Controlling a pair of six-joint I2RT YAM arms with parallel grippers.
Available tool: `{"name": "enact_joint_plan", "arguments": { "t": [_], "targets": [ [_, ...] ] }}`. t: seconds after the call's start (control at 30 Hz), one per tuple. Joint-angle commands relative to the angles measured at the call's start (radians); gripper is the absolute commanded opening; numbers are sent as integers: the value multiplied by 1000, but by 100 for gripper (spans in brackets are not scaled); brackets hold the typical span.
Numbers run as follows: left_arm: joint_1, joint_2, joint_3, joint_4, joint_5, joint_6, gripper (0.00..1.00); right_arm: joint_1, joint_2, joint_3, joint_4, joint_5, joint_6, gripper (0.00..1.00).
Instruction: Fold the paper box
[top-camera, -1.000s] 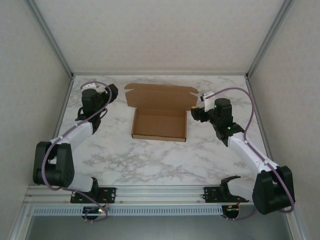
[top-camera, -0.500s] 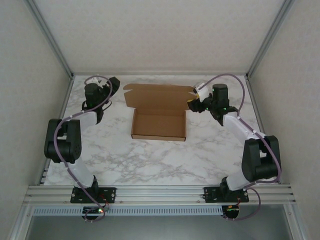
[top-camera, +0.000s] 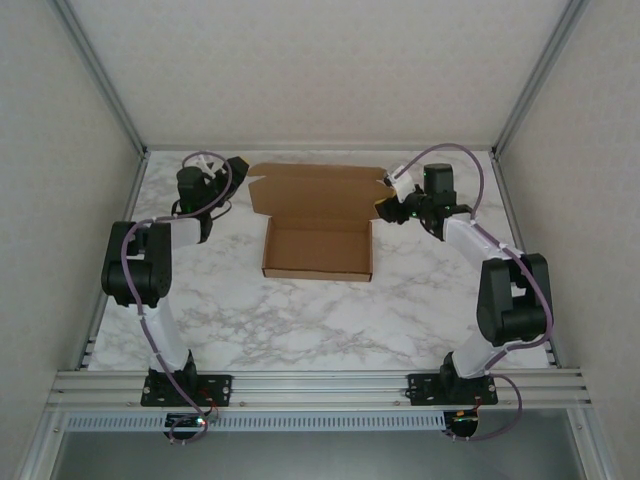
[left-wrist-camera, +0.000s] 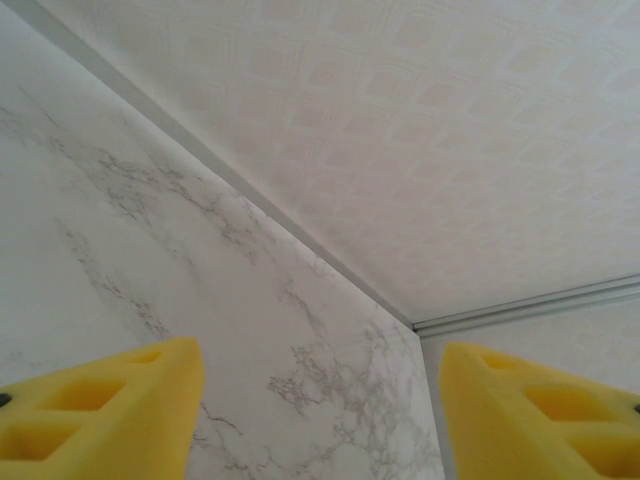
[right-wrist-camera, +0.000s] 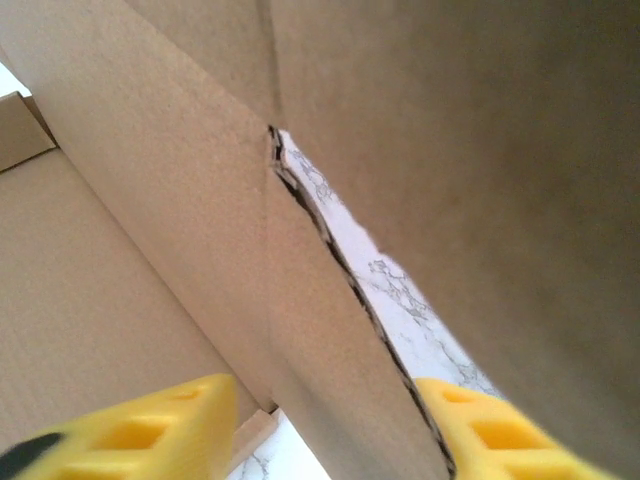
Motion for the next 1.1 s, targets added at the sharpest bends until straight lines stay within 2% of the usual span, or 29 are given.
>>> {"name": "enact_joint_plan", "arguments": {
  "t": [0.0,0.1,0.33,0.43,0.5,0.63,0.73,0.9,1.07],
  "targets": [
    [4,0,18,48,29,-12,63,-4,15,42,-17,-32,16,35],
    [-5,0,18,48,33,-14,63,-2,10,47,-14,-39,34,25],
    [-34,-9,-1,50,30,-20,63,25,-26,-9,42,-9,91,14],
    [-42,-14,-22,74,30,-44,63,63,-31,-28,65,74,134,10],
    [-50,-19,-36,83,25,-57,62,95,-27,-29,73,170,184,0],
    [-79,-24,-52,83,11,-67,62,182,-37,-73,158,369,296,0],
    [-97,-26,-71,98,-2,-88,62,246,-32,-107,240,455,356,0],
    [-101,-52,-99,108,-10,-114,61,284,-19,-109,271,533,384,0],
    [-96,-131,-106,-7,-42,-39,65,263,-80,-142,254,582,323,0]
  ]
}}
